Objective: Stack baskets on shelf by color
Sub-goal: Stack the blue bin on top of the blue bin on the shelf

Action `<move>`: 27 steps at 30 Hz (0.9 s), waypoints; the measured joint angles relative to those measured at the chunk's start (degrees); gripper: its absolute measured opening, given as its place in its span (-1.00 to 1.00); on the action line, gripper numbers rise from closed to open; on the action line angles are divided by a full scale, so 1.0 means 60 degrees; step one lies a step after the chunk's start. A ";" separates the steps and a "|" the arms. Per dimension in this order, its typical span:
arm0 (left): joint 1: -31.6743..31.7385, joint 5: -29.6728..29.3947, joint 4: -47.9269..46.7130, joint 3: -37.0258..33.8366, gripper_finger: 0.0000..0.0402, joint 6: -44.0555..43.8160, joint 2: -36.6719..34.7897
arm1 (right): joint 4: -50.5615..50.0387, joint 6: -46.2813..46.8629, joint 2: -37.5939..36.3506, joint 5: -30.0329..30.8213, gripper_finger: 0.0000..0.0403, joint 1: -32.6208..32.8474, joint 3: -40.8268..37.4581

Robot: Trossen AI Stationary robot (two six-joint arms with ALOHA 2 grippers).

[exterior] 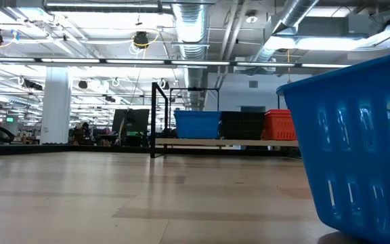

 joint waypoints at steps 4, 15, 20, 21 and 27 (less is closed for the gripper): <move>0.0006 0.0605 0.1304 -0.0889 -0.34 0.0437 -0.0019 | -0.0093 0.0375 -0.0559 0.0004 -1.00 0.0490 -0.0001; 0.0064 0.3153 0.6717 -0.4899 -0.34 0.1307 0.0010 | -0.0245 0.0397 -0.0935 -0.0042 -1.00 0.0943 -0.0008; 0.0144 0.3810 0.8687 -0.6628 -0.34 0.1483 0.0018 | -0.0685 0.0426 -0.0928 -0.0073 -1.00 0.0939 -0.0012; 0.0146 0.3879 0.8999 -0.6875 -0.34 0.1443 0.0016 | -0.0736 0.0433 -0.0924 -0.0075 -1.00 0.0939 -0.0012; -0.0016 0.4644 0.9943 -0.7729 -0.34 0.1353 0.0014 | -0.0907 0.0585 -0.0799 -0.0098 -1.00 0.0939 -0.0016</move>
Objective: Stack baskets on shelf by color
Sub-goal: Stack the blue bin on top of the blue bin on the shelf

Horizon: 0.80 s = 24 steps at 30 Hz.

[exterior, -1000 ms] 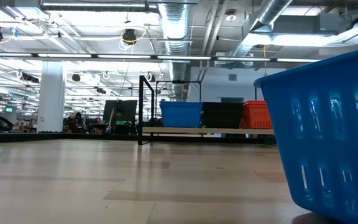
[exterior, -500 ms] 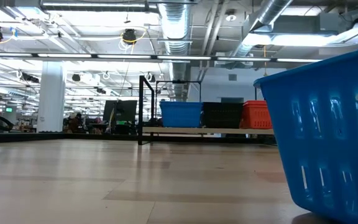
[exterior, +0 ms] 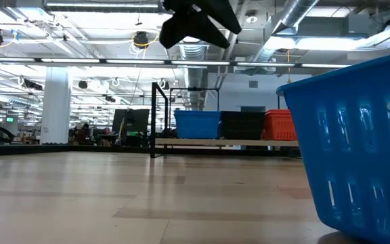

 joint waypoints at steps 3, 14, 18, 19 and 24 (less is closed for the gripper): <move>-0.0030 0.0295 -0.0031 -0.0103 -0.34 0.0037 -0.0003 | -0.0006 0.0060 0.0017 -0.0060 -1.00 0.0000 0.0000; 0.0244 0.0242 0.0095 -0.0078 -0.34 0.0045 -0.0004 | -0.1942 0.2537 0.0417 -0.2251 -0.91 0.0211 -0.0950; 0.0389 0.0241 0.0090 -0.0078 -0.34 0.0048 -0.0004 | -0.2494 0.3943 0.0629 -0.2910 -0.91 0.0676 -0.2260; 0.0427 0.0240 0.0084 -0.0078 -0.34 0.0067 -0.0004 | -0.2406 0.4192 0.0655 -0.3095 -0.91 0.0835 -0.2649; 0.0617 0.0262 0.0066 -0.0074 -0.34 0.0300 -0.0004 | -0.0535 0.4988 0.0756 -0.3659 -0.93 0.1700 -0.4629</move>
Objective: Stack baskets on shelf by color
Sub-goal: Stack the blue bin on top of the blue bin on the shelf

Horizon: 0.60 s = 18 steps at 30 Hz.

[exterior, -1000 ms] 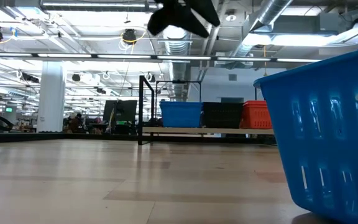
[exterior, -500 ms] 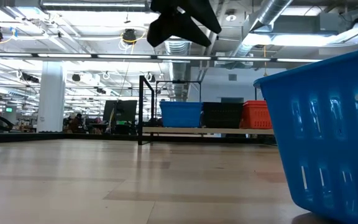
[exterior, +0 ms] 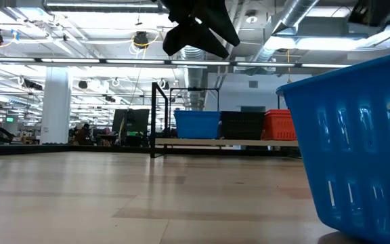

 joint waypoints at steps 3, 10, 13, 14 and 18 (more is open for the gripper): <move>0.0175 0.0171 -0.0056 0.0001 -0.34 0.0000 -0.0001 | 0.1319 0.0327 0.0162 -0.0144 -0.91 0.0400 -0.0788; 0.0762 0.1513 -0.0916 0.0015 -0.34 0.0316 -0.0238 | 0.2565 0.1301 0.1190 -0.0090 -0.76 0.0570 -0.1273; 0.0972 0.1789 -0.1411 0.0015 -0.34 0.0705 -0.0391 | 0.2939 0.1553 0.1912 -0.0104 -0.66 0.0414 -0.1294; 0.1035 0.1813 -0.1453 0.0015 -0.34 0.0865 -0.0408 | 0.3063 0.1657 0.2166 -0.0108 -0.62 0.0358 -0.1294; 0.1209 0.1816 -0.2002 0.0016 -0.34 0.1412 -0.0537 | 0.3460 0.1881 0.3119 -0.0544 -0.41 0.0222 -0.1290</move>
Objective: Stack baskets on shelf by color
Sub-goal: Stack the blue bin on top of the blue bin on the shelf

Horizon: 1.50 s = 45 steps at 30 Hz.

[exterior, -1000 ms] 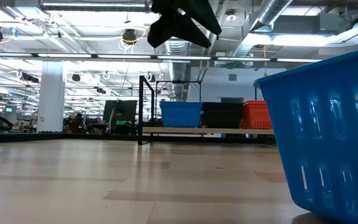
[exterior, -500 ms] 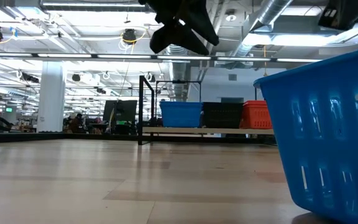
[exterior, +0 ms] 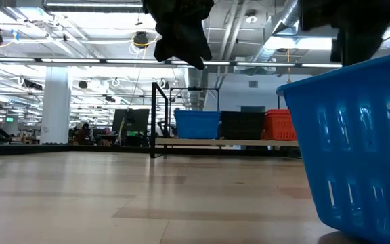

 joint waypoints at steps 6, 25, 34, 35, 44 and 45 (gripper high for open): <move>0.0177 -0.0004 -0.0633 -0.0002 -0.34 0.0481 -0.0052 | 0.0664 0.0144 0.1246 -0.1465 -0.05 0.0004 -0.0009; 0.0216 0.0072 -0.0522 -0.0005 -0.34 0.0764 -0.0053 | 0.2917 0.2553 0.2433 -0.3039 0.11 0.1565 -0.0001; 0.0216 0.0099 -0.0491 -0.0005 -0.34 0.0919 -0.0049 | 0.3736 0.3180 0.3420 -0.2799 0.12 0.1971 -0.0004; 0.0216 0.0106 -0.0518 -0.0005 -0.34 0.0926 -0.0049 | 0.3903 0.3219 0.3581 -0.2815 0.12 0.2001 -0.0006; 0.0212 0.0237 -0.0658 -0.0013 -0.34 0.0923 -0.0046 | 0.4498 0.3057 0.4539 -0.3046 0.03 0.1881 0.0023; 0.0212 0.0240 -0.0648 -0.0013 -0.34 0.0926 -0.0046 | 0.4443 0.2986 0.4564 -0.3058 0.00 0.1846 0.0025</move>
